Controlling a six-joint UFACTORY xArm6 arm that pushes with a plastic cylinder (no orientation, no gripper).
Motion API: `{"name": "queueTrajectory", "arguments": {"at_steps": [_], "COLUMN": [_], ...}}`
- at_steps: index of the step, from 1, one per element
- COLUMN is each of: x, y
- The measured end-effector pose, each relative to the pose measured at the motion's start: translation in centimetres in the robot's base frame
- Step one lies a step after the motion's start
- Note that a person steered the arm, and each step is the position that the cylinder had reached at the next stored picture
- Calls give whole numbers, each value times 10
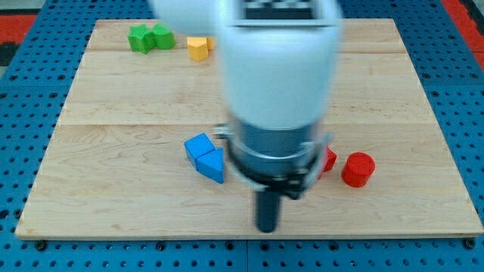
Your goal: Place the arm to the top left of yellow heart
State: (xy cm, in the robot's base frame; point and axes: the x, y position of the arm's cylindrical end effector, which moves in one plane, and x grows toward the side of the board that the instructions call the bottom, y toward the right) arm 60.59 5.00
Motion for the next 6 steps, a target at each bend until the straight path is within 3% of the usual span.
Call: {"name": "queueTrajectory", "arguments": {"at_steps": [1,2,3,4,5,6], "x": [-6,-9,-84,-178,-256,-335], "y": [74,15,-27,-7,-27,8]}}
